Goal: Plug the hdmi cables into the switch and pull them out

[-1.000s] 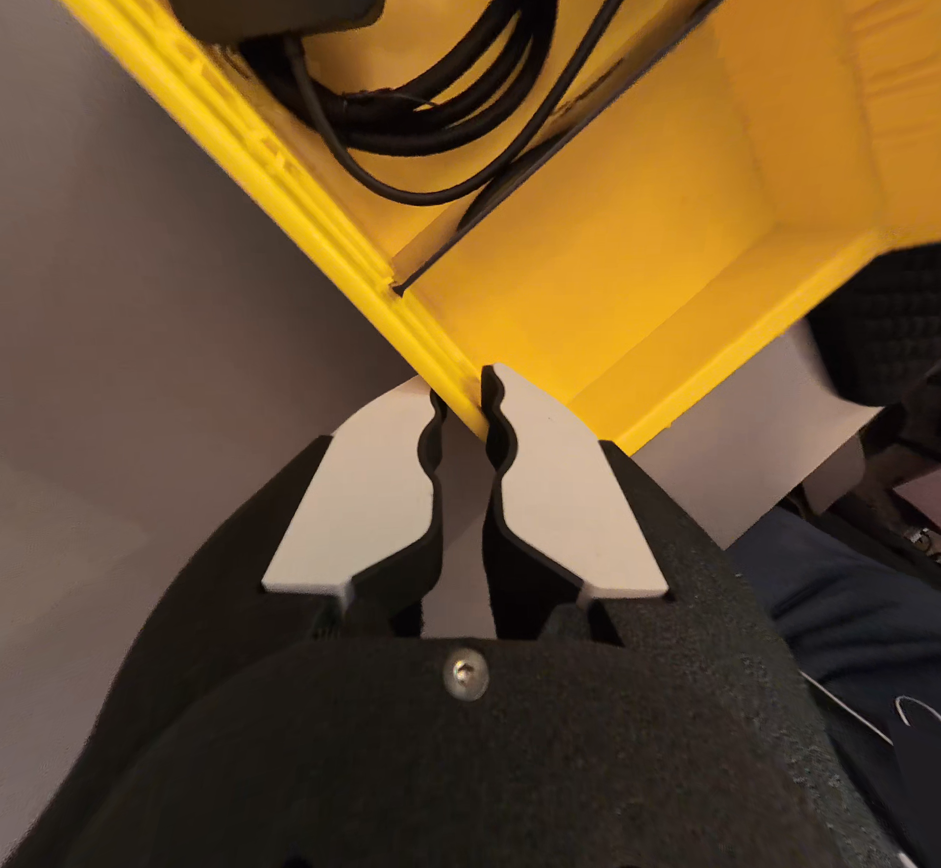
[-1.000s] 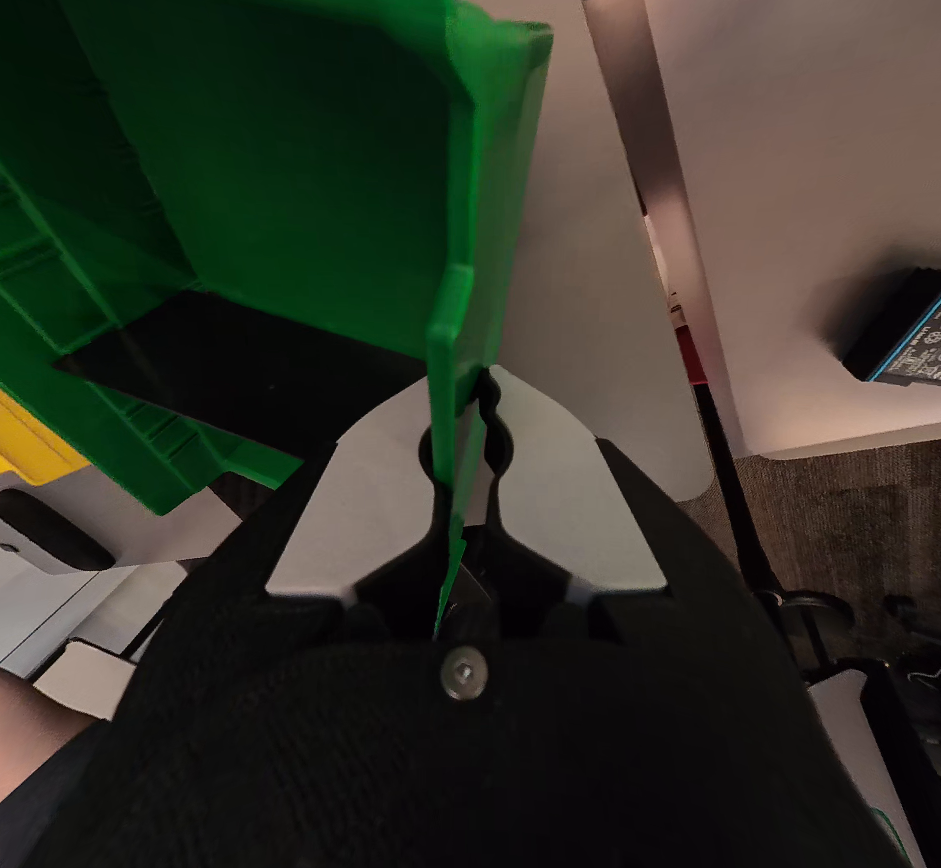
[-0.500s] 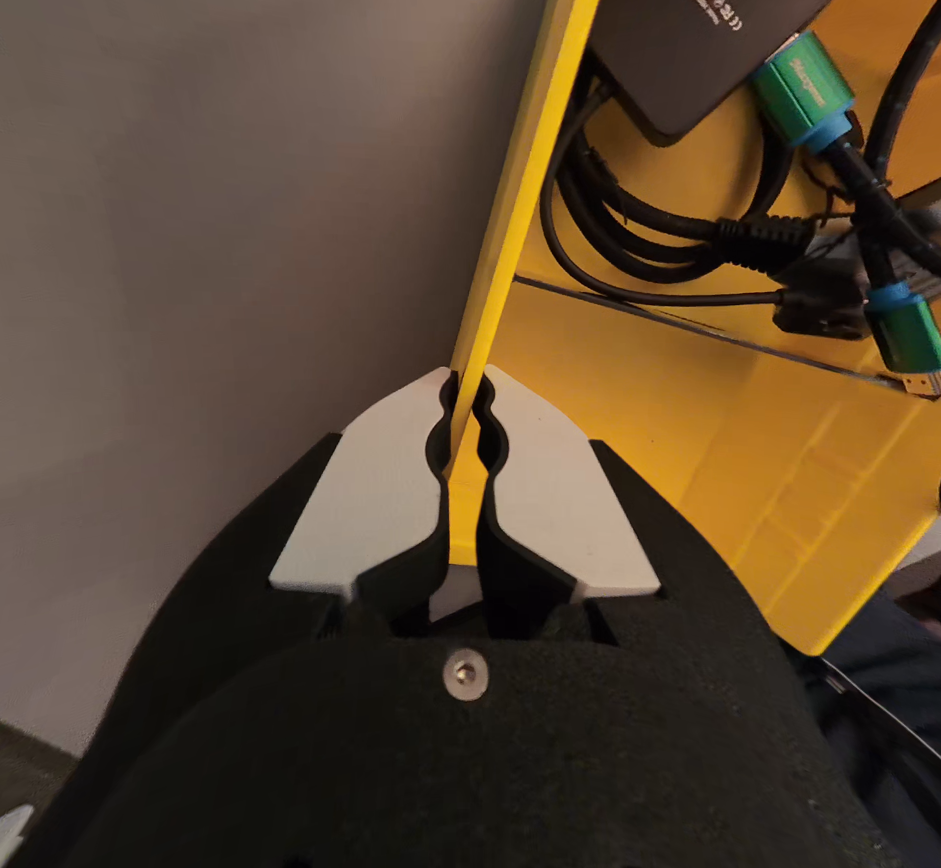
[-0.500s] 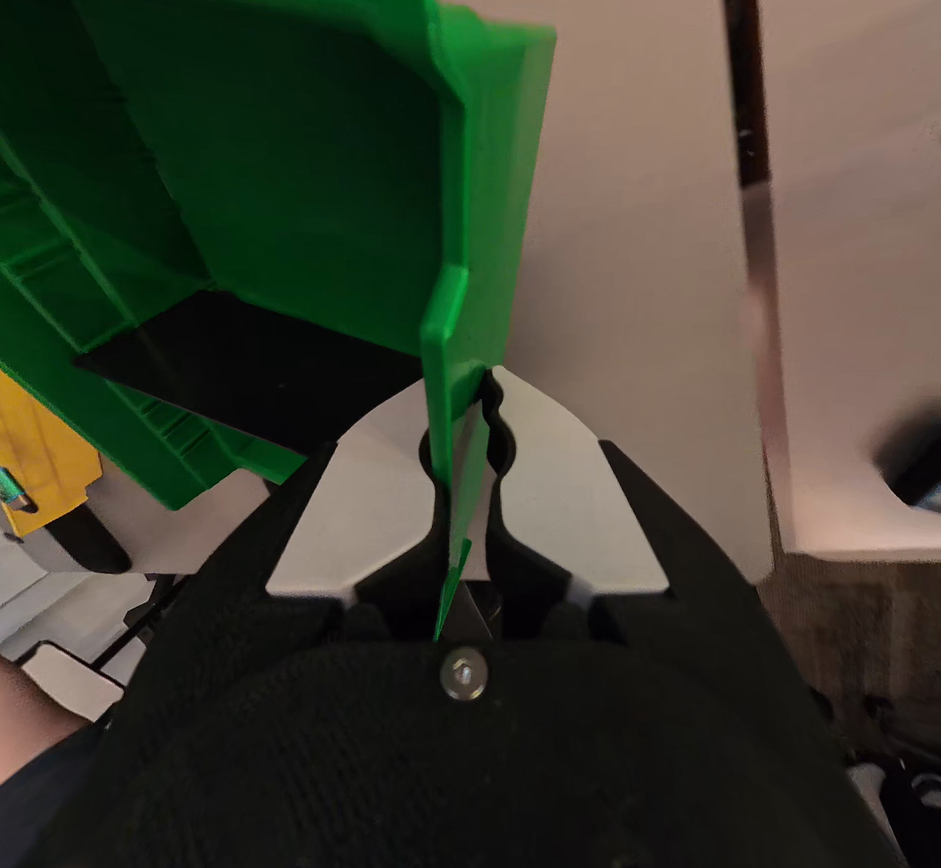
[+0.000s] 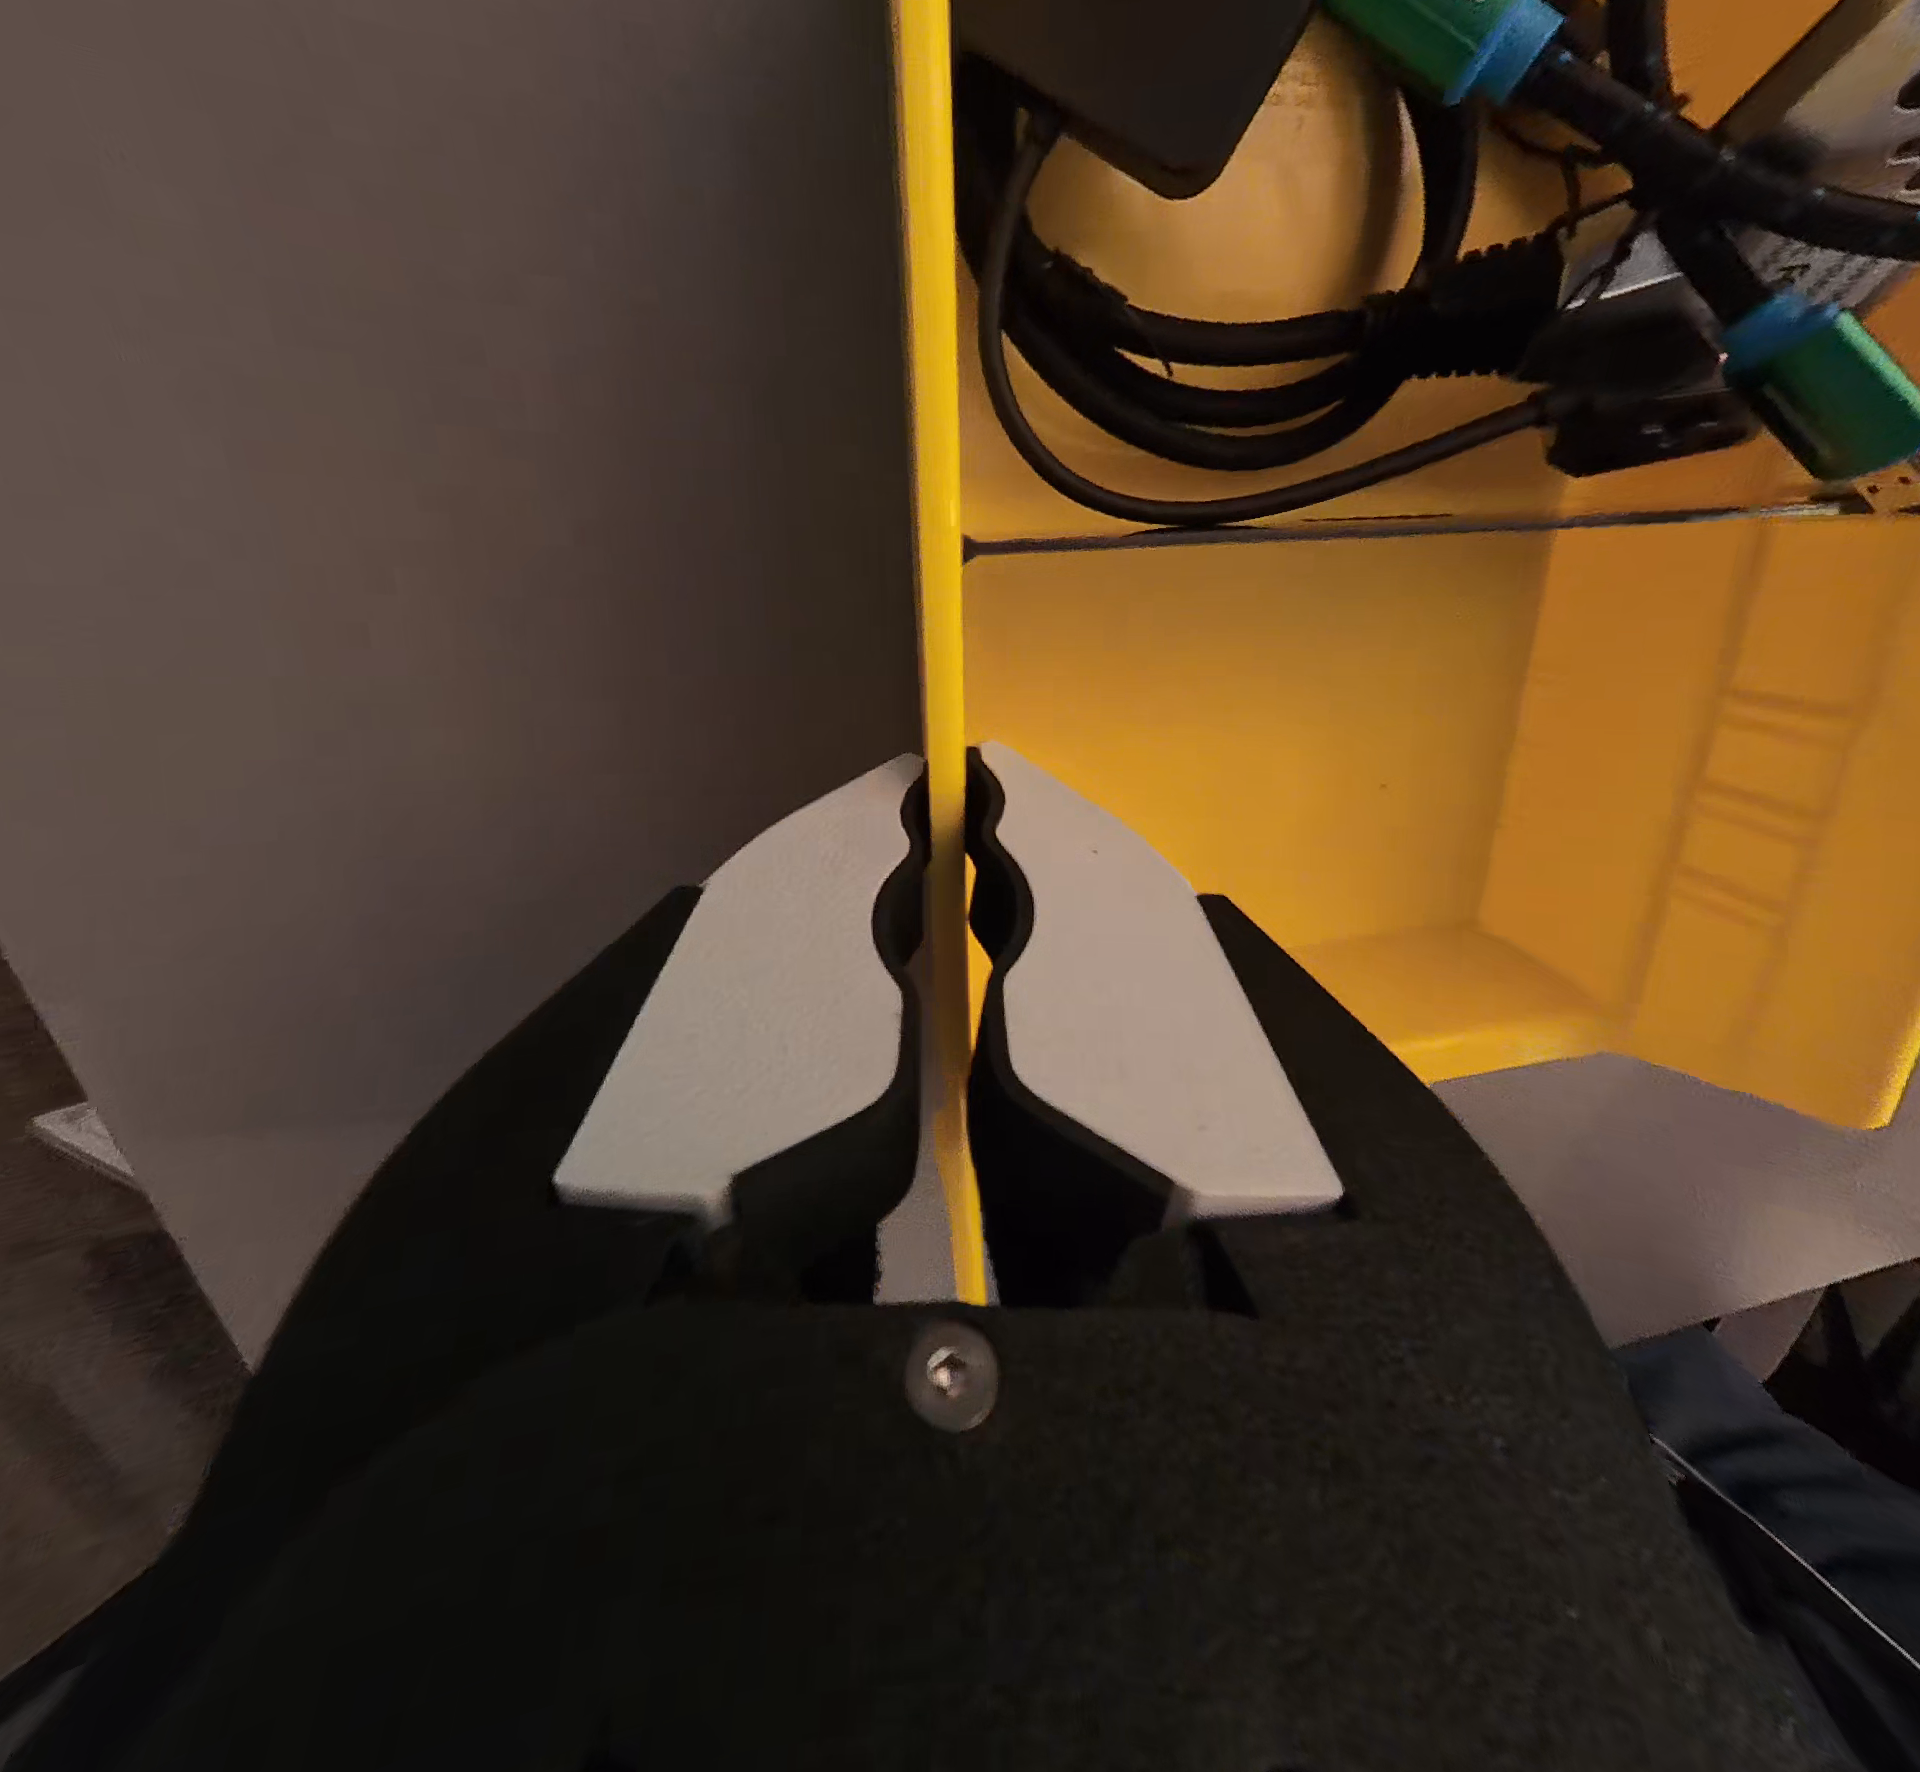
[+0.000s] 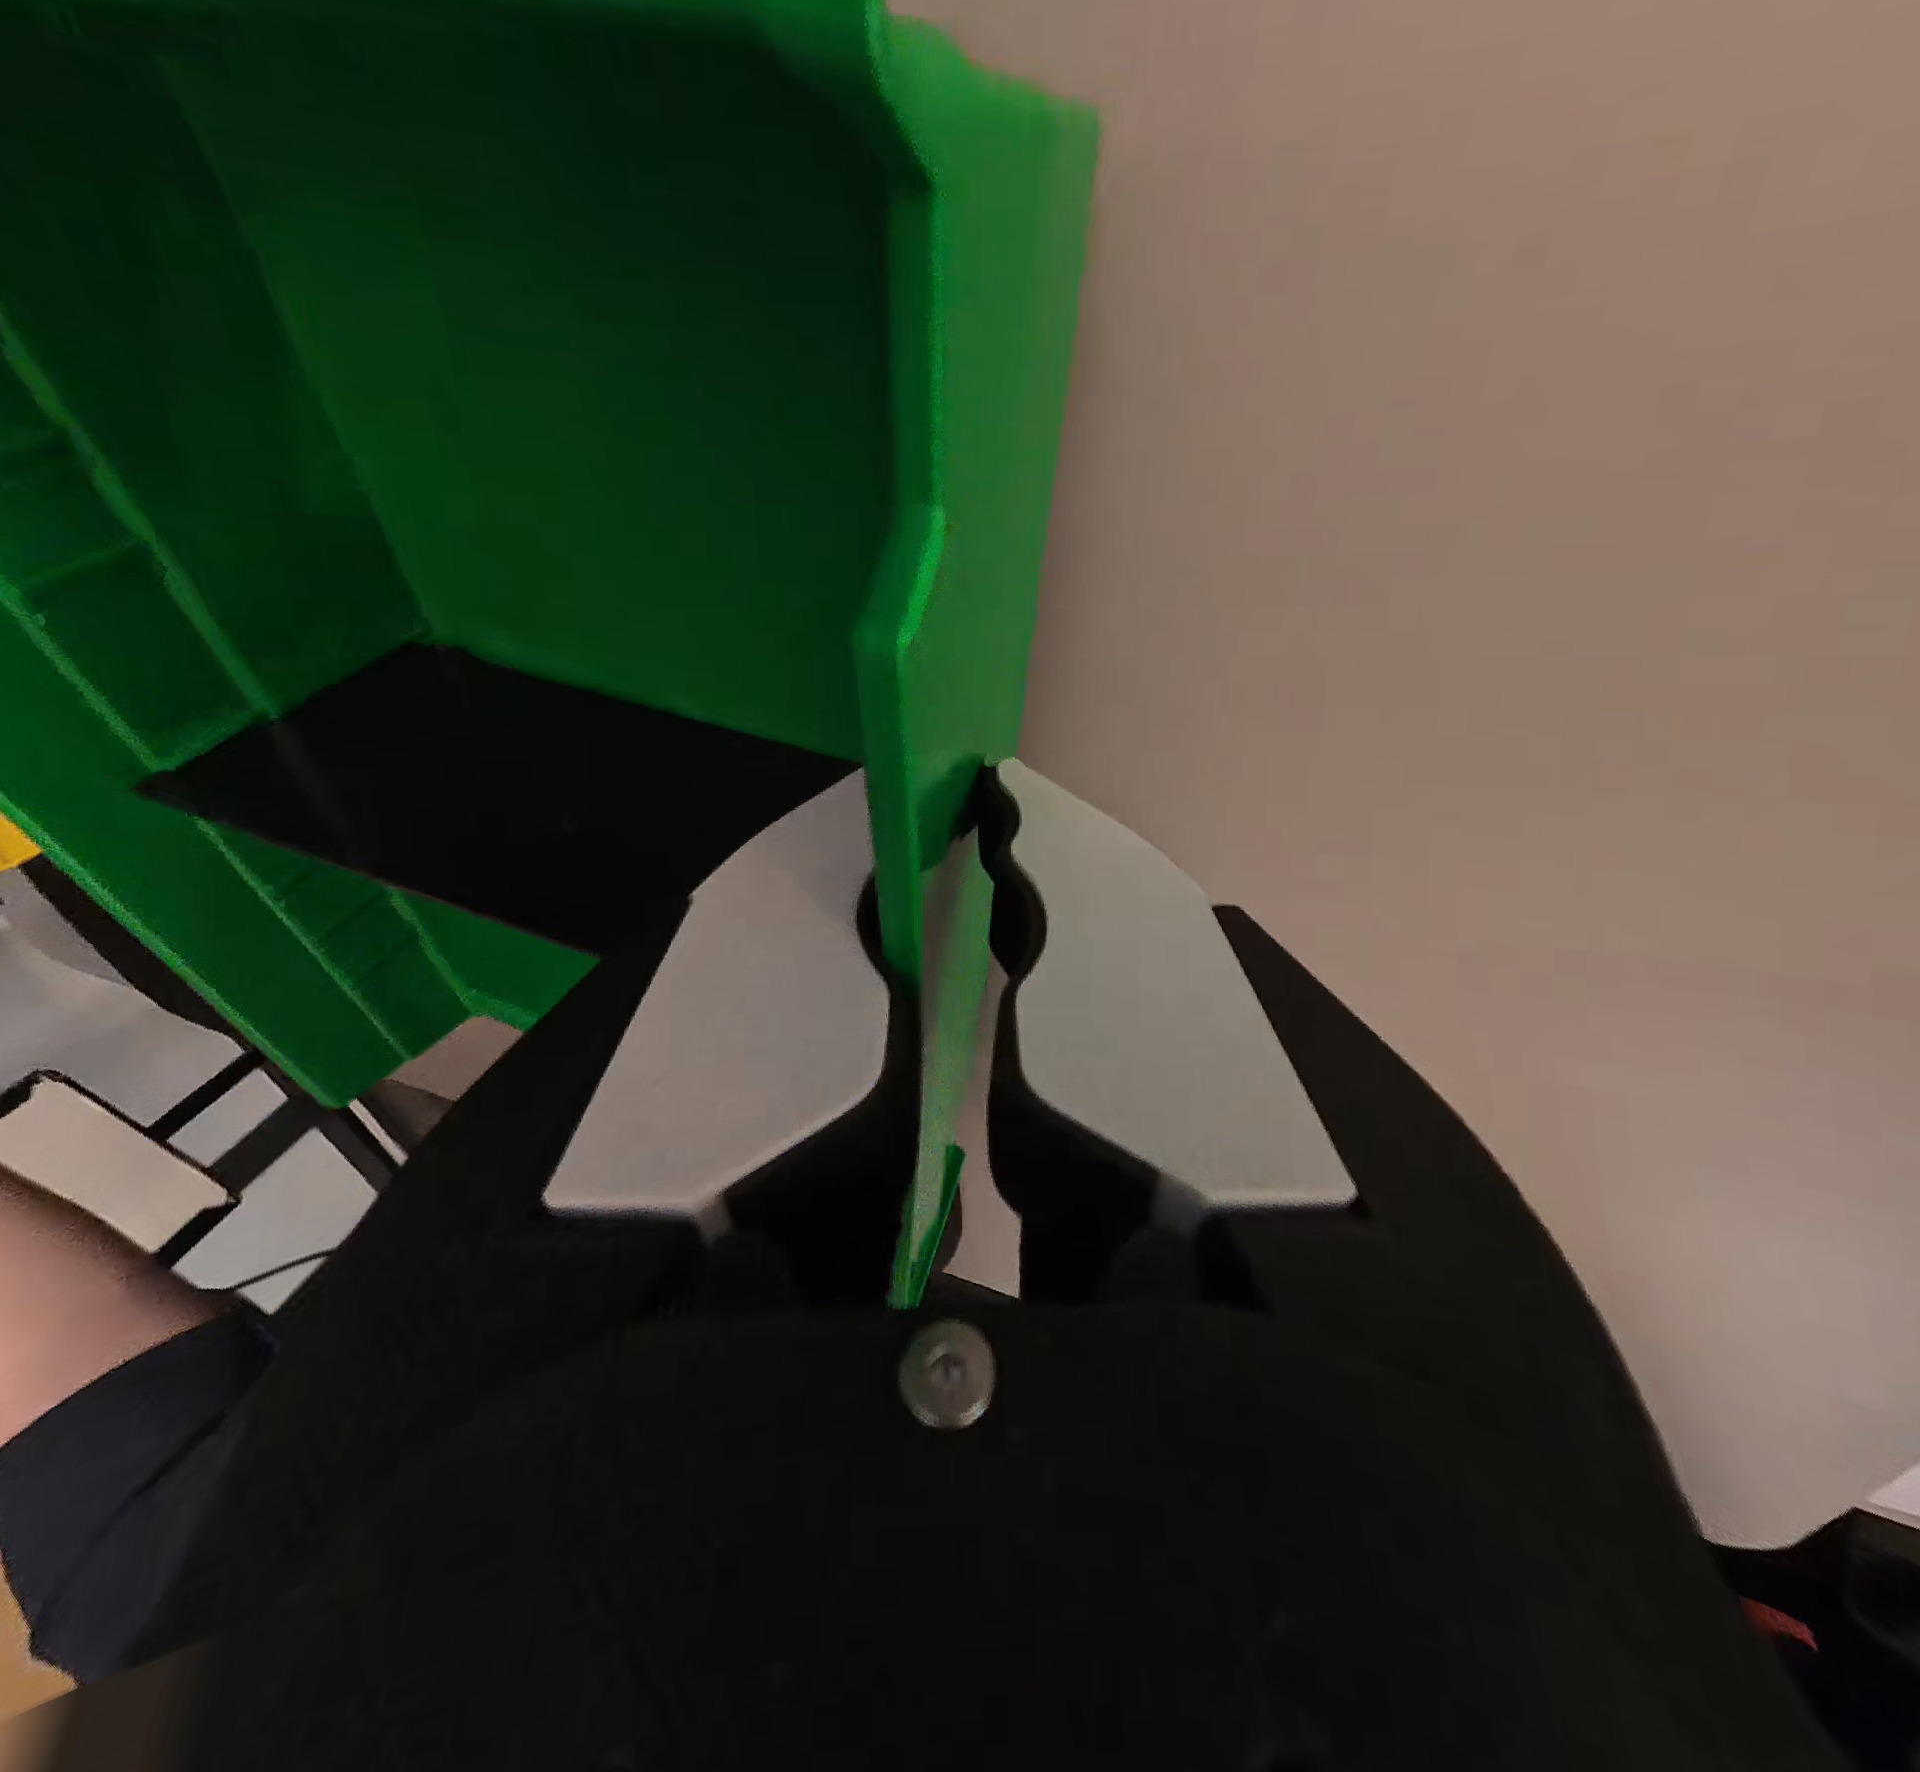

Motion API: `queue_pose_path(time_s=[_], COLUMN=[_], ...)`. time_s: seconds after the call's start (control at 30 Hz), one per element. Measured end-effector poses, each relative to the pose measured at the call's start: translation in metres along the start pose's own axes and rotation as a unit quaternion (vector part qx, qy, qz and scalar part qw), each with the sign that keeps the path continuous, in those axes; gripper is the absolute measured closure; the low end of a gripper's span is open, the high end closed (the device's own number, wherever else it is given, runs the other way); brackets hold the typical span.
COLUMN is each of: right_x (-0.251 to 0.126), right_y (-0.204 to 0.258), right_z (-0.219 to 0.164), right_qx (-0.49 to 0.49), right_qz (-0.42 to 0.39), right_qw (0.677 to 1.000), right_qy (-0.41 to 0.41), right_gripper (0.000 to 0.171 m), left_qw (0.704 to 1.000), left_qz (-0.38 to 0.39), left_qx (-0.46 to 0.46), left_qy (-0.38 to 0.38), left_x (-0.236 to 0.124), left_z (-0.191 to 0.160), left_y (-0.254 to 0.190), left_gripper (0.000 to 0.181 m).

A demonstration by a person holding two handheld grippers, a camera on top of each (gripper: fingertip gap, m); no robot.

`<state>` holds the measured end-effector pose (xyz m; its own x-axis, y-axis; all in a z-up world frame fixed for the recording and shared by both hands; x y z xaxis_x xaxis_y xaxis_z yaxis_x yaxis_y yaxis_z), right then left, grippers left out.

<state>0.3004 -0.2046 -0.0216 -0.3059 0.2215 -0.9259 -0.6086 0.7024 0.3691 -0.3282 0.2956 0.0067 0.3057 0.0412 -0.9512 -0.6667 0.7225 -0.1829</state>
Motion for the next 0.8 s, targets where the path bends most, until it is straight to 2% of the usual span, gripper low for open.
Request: queue_pose_path(time_s=[0.3, 0.57, 0.7, 0.8], right_x=[0.014, 0.013, 0.013, 0.016], right_y=[0.006, 0.005, 0.009, 0.011], right_z=[0.027, 0.038, 0.041, 0.039], right_qx=[0.020, -0.059, -0.124, -0.087], right_qz=[-0.033, -0.054, -0.089, -0.100], right_qw=[0.999, 0.996, 0.988, 0.991], right_qy=[0.010, 0.025, 0.041, 0.032], right_gripper=[0.164, 0.164, 0.165, 0.164], left_qw=[0.997, 0.999, 0.998, 0.998], left_qz=[-0.062, 0.023, 0.032, 0.026], left_qx=[-0.034, 0.015, 0.014, 0.014], left_qy=[-0.044, -0.047, -0.045, -0.051], left_x=[-0.003, -0.002, -0.002, -0.002], left_z=[-0.016, -0.017, -0.018, -0.021], left_y=[0.023, 0.010, 0.008, 0.008], left_gripper=[0.175, 0.178, 0.178, 0.178])
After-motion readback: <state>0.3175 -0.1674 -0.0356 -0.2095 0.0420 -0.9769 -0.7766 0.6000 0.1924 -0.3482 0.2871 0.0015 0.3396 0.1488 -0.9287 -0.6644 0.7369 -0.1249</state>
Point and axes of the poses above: each gripper's, where its closed fingertips meet, x out along the fingers, z out of its top, y = z × x across the jaws, the point moved 10 cm from there along -x, back along the fingers, and after that the axes turned 1 degree about x, right-handed, at the moved point
